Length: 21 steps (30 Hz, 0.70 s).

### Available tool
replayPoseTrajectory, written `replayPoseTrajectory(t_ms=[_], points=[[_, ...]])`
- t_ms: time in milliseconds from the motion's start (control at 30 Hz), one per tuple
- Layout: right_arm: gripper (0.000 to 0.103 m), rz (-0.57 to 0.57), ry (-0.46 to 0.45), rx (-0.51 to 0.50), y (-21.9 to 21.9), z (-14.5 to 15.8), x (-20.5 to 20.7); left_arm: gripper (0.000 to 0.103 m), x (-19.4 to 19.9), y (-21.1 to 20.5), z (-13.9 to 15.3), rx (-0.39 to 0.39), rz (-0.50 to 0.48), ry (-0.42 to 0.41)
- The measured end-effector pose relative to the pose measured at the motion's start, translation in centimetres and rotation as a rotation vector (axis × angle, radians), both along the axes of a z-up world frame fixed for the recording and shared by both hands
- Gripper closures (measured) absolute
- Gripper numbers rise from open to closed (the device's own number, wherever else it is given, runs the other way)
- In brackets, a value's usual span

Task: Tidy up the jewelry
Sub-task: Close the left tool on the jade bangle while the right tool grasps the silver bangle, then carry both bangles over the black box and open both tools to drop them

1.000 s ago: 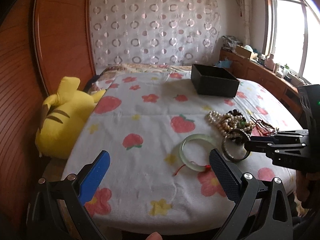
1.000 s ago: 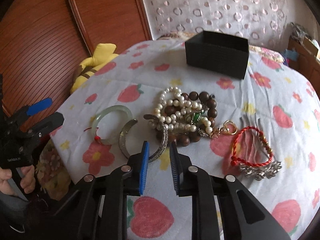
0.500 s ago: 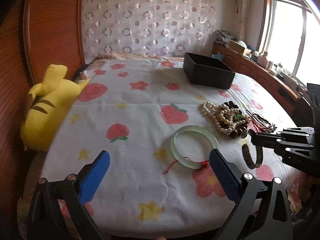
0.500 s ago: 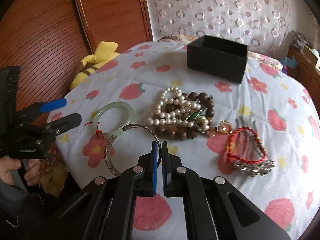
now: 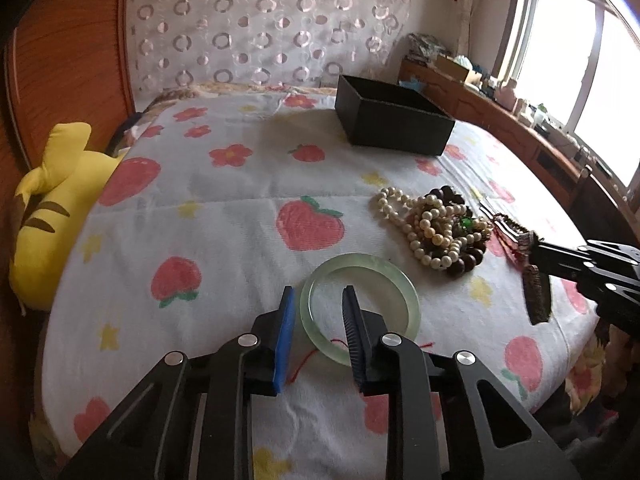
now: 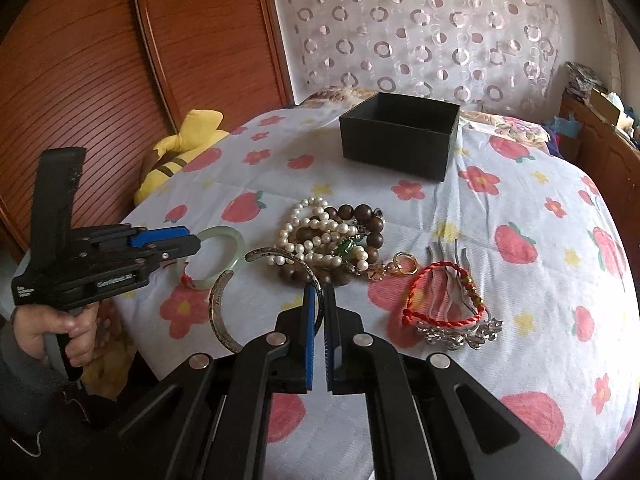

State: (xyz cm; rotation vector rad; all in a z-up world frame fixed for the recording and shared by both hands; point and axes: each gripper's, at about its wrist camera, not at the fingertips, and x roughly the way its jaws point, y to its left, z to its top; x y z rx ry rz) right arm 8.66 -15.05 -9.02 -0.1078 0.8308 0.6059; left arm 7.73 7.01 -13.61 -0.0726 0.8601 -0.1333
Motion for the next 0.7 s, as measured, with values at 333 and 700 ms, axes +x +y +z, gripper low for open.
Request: replayPoseTrajectory(t_ms=[333, 700], points=[[0.098, -0.004, -0.004, 0.010, -0.2, 0.2, 0.0, 0.096, 1.1, -0.9, -0.1, 0.086, -0.044, 0.020], [0.098, -0.024, -0.039, 0.023, -1.2, 1.3, 0.4, 0.097, 0.0, -1.7, 4.2, 0.037, -0.060, -0.128]])
